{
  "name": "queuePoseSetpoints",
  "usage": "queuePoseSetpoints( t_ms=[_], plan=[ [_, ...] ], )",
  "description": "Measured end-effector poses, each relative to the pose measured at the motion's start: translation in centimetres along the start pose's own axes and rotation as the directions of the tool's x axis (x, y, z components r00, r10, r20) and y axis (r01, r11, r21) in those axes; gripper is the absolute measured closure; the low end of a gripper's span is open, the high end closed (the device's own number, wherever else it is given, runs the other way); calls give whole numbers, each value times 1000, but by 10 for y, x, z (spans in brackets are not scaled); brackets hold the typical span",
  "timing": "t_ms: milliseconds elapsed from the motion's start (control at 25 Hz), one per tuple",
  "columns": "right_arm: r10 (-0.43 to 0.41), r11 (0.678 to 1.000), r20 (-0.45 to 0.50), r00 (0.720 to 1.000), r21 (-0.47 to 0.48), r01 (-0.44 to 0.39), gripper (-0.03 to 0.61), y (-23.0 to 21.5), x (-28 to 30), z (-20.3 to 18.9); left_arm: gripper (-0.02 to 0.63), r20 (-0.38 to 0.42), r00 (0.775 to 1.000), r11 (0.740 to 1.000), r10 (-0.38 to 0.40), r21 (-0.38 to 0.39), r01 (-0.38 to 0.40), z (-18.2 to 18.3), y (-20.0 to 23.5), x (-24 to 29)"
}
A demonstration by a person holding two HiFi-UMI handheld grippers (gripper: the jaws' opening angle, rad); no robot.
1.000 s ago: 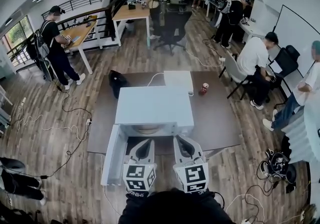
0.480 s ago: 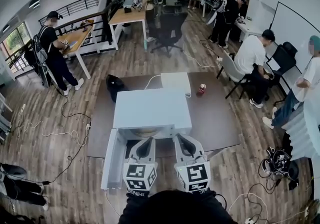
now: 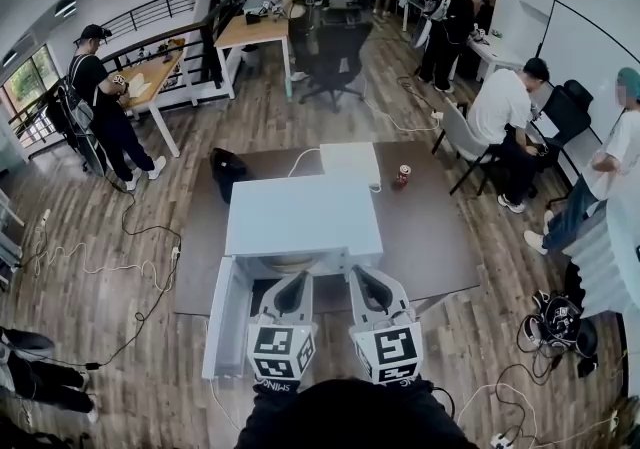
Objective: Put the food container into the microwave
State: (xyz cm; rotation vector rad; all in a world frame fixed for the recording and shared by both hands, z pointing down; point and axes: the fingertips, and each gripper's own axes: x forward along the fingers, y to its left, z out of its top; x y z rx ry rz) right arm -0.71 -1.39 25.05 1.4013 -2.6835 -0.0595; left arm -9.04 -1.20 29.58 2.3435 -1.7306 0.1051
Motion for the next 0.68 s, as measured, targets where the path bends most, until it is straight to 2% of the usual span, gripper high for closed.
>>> queuePoseSetpoints(
  t_ms=[520, 680],
  plan=[
    [-1, 1000, 4, 1000, 10, 1, 557, 0, 3, -9, 580, -15, 1000, 1000, -4, -8, 4, -8, 1, 3],
    [-10, 1000, -21, 1000, 18, 10, 557, 0, 6, -10, 580, -18, 1000, 1000, -4, -11, 4, -8, 5, 6]
  ],
)
